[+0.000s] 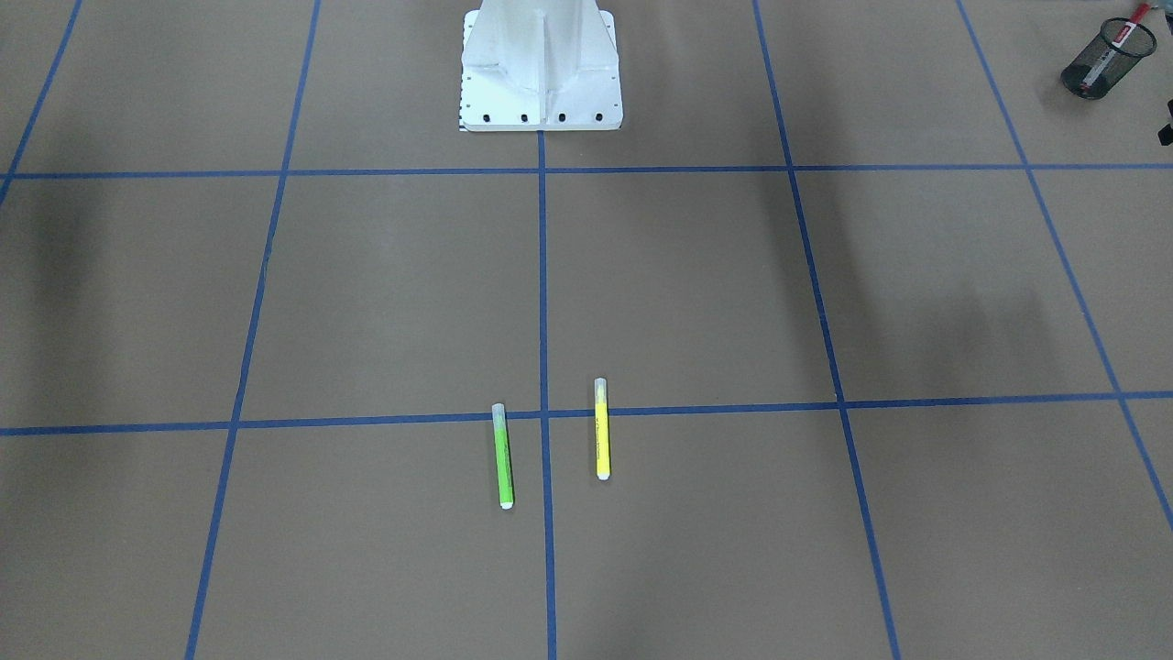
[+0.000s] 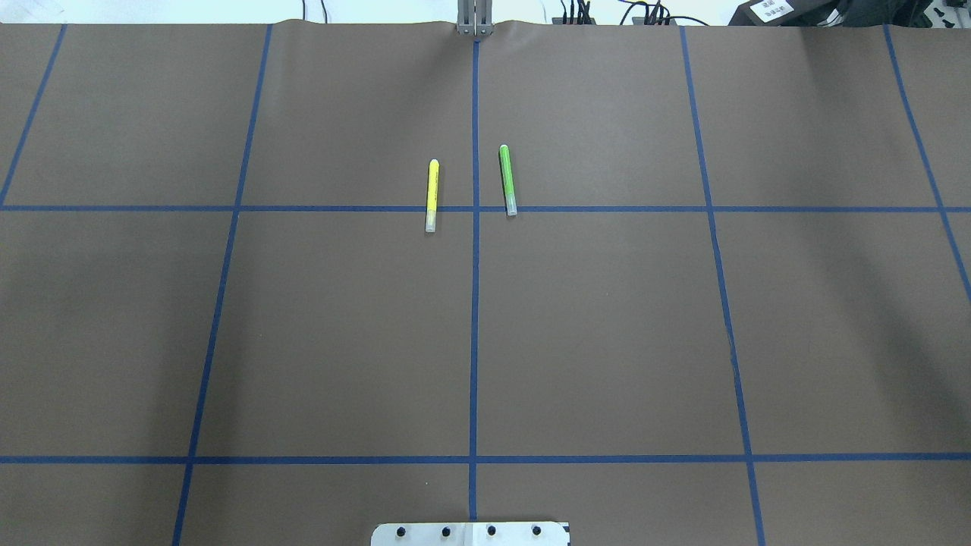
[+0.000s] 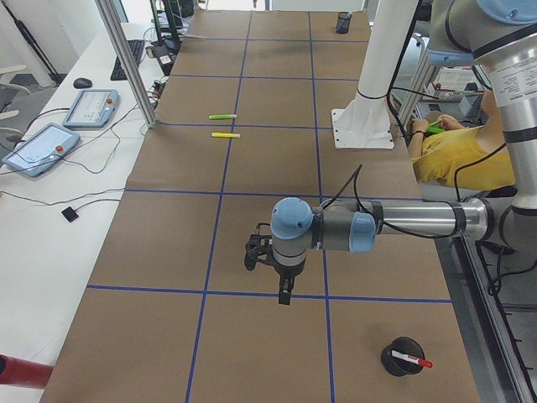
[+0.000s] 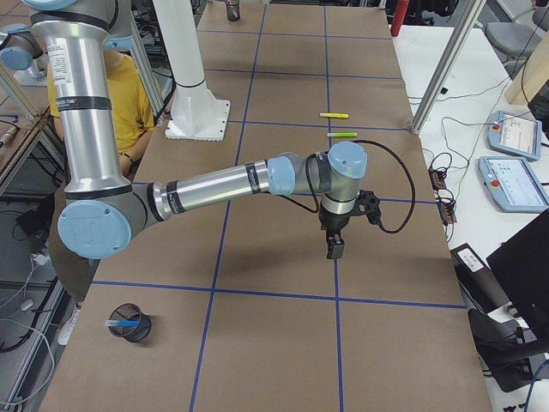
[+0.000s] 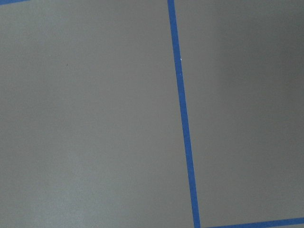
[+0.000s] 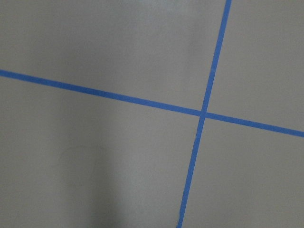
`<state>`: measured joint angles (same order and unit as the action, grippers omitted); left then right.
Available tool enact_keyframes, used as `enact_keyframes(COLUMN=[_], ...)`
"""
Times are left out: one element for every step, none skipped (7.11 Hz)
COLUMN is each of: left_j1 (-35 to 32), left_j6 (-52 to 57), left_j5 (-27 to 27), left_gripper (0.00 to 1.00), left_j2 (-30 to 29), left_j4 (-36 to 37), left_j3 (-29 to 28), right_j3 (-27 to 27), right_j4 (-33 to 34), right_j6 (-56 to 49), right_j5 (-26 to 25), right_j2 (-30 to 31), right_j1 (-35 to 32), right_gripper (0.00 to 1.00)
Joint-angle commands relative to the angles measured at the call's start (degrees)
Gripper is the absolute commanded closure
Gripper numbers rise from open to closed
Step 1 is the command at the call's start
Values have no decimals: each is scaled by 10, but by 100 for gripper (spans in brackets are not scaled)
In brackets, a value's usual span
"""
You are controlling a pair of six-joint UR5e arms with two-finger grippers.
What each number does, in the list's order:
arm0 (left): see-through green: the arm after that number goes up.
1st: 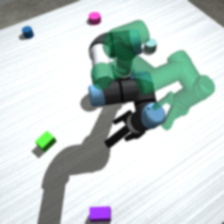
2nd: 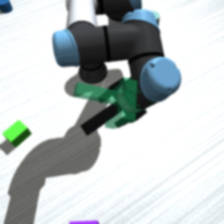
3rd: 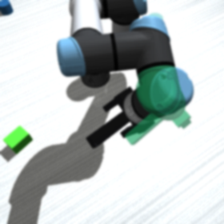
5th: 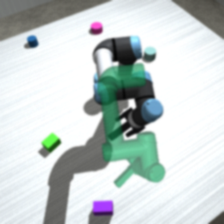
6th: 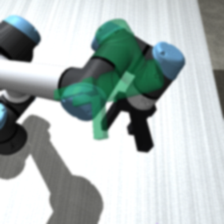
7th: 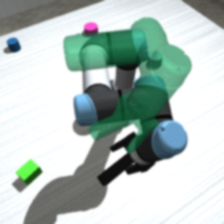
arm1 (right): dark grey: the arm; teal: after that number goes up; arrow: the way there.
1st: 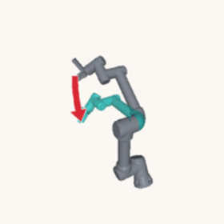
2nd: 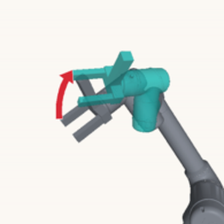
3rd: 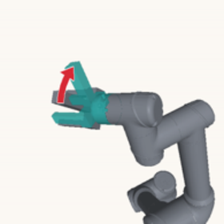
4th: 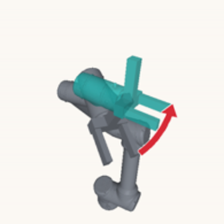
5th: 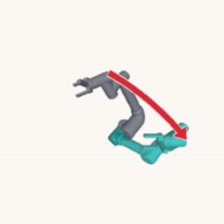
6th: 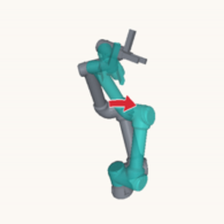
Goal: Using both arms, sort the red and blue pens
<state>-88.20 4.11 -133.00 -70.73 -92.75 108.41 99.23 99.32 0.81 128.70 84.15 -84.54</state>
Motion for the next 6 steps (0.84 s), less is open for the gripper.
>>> enact_keyframes(left_j1=[0, 0, 0, 0, -1, -3], left_j6=[-62, -62, -62, -63, -62, -62], left_j5=[0, 0, 0, -1, -1, -1], left_gripper=[0, 0, 0, 0, 0, 0], left_j2=[-41, -48, -51, -53, -56, -57], left_j4=[-1, -1, -1, -1, -1, -1], left_j3=[-20, -21, -20, -20, -15, -11], right_j3=[-8, -8, -5, 18, 28, 34], right_j4=[-15, -39, -98, -104, -115, -118], right_j6=[10, 9, 22, 44, 54, 83], right_j5=[4, 2, 2, 2, 2, 3], right_j2=[21, 41, 71, 107, 121, 119], right_j1=[-32, -39, -45, -52, -52, -51], right_gripper=[2, 2, 2, 2, 2, 1])
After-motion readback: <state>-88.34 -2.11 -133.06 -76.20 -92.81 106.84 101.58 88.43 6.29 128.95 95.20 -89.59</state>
